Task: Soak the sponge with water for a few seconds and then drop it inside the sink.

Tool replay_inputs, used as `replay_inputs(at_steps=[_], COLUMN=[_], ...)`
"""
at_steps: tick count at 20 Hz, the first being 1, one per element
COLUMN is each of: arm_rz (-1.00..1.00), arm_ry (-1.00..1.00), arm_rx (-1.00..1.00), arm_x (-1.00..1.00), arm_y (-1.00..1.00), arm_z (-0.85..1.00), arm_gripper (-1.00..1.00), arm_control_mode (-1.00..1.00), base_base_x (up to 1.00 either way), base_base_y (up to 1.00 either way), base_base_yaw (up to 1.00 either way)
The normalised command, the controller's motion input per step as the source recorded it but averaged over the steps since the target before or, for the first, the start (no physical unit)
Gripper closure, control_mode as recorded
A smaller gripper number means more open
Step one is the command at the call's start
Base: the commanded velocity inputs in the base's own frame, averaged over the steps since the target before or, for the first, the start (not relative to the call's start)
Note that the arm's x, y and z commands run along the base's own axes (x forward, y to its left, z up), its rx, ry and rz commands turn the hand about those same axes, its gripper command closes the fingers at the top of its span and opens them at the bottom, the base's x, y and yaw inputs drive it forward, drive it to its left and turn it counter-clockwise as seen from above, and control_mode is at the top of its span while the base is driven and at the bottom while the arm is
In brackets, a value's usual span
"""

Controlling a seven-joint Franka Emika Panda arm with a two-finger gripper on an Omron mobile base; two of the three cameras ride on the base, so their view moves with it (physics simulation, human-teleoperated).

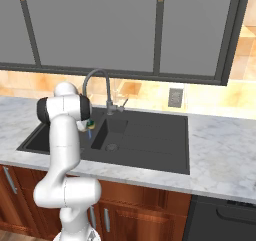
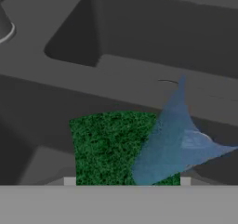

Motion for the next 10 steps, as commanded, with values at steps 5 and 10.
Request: replay_inputs(at_steps=[5,10], arm_rz=[0.0,0.0], arm_ry=[0.0,0.0], arm_rx=[0.0,0.01], arm_x=[-0.05,-0.38], arm_y=[-0.11,0.01], arm_z=[0.0,0.07], arm_gripper=[1.0,1.0], arm_control_mode=[-1.0,-1.0], base_base_x=[0.0,0.0], base_base_y=[0.0,0.0], base_base_yaw=[0.0,0.0])
